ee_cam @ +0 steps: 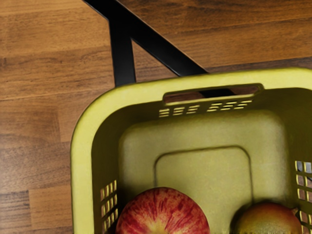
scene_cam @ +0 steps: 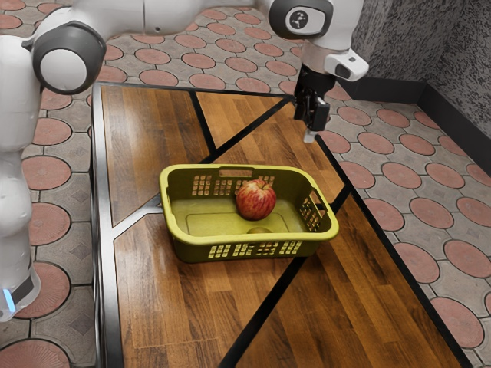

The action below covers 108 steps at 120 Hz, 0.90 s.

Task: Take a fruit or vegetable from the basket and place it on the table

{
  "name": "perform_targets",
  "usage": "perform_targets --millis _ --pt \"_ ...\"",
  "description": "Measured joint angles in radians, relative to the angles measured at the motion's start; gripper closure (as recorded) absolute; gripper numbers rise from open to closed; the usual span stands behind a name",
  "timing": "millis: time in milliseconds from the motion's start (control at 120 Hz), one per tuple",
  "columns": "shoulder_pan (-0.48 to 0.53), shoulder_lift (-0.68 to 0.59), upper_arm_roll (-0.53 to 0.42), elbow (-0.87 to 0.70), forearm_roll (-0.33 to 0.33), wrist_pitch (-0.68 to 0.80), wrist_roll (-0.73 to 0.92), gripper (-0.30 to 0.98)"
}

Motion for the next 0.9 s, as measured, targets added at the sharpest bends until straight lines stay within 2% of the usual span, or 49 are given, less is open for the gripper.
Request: perform_targets --millis 217,300,333,392,467,608,792,900 --pt "0.002 0.001 0.004 0.000 -0.008 -0.004 0.010 0.00" --pt "0.004 0.009 0.083 0.000 -0.078 -0.003 0.014 0.00" --pt "0.011 0.011 0.093 0.000 -0.087 0.002 0.018 0.00" --pt "0.007 0.010 0.053 0.005 -0.057 0.010 0.028 0.00" --pt "-0.002 0.006 -0.017 0.007 0.014 0.015 0.040 0.00" --pt "-0.005 0.005 -0.199 0.003 0.137 0.020 0.060 0.00" --pt "-0.006 0.007 -0.328 -0.005 0.242 -0.003 0.128 0.00" --pt "-0.003 0.008 -0.346 -0.007 0.252 -0.013 0.207 0.00"
